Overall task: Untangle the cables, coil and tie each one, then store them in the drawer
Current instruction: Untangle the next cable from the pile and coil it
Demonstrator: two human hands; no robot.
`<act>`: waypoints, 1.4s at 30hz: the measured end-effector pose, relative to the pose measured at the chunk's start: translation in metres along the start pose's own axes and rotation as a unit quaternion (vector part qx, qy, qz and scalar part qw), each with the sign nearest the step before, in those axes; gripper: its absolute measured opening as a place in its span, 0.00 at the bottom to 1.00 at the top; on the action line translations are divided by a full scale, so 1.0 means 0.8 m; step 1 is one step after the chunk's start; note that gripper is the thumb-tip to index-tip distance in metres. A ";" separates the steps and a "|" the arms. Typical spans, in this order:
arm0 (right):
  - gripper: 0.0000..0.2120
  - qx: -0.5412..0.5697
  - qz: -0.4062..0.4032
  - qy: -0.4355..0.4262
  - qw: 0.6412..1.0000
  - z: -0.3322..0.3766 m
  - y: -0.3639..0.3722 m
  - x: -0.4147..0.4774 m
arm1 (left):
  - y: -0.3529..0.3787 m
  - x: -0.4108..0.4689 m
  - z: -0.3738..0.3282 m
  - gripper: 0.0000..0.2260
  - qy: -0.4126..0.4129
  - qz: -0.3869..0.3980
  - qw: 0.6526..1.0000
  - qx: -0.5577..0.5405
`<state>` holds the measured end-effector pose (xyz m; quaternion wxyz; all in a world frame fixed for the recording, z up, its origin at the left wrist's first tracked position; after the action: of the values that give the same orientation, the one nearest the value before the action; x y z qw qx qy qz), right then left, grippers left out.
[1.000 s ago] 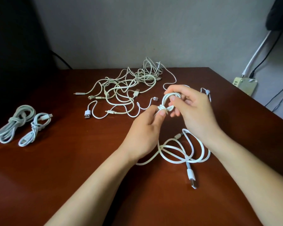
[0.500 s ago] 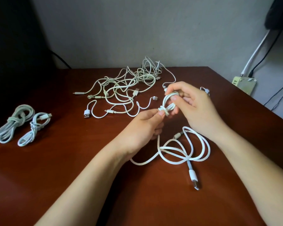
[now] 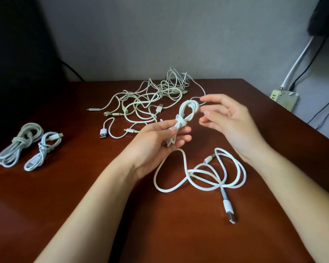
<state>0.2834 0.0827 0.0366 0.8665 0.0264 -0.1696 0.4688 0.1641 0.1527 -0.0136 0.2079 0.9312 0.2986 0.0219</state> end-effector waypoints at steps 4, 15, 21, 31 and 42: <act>0.12 -0.009 0.019 -0.004 1.000 -0.001 0.008 -0.002 | 0.007 -0.004 0.001 0.13 -0.030 0.021 0.996 -0.085; 0.09 -0.082 0.015 -0.081 0.993 0.014 0.015 -0.008 | 0.030 -0.015 0.003 0.15 -0.055 0.079 0.992 -0.076; 0.08 -0.071 0.003 -0.072 0.995 0.008 0.013 -0.007 | 0.024 -0.013 0.002 0.14 -0.019 0.030 0.999 -0.020; 0.12 -0.084 0.013 0.023 0.996 -0.015 0.018 0.010 | -0.008 -0.021 -0.032 0.18 0.097 -0.123 0.935 0.317; 0.11 -0.272 0.184 -0.011 0.945 0.005 0.176 0.039 | -0.100 -0.136 -0.116 0.13 0.246 -0.268 0.749 0.554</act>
<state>0.1824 0.1852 0.0346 0.7376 -0.2367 -0.3023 0.5555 0.0161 0.1845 0.0480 -0.4275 0.7270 0.5368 0.0246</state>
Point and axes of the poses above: each hand's wrist, its own x-axis towards the middle knuckle, its own y-axis out of the palm, z = x × y, the point moved 9 cm from there along x, towards the middle knuckle
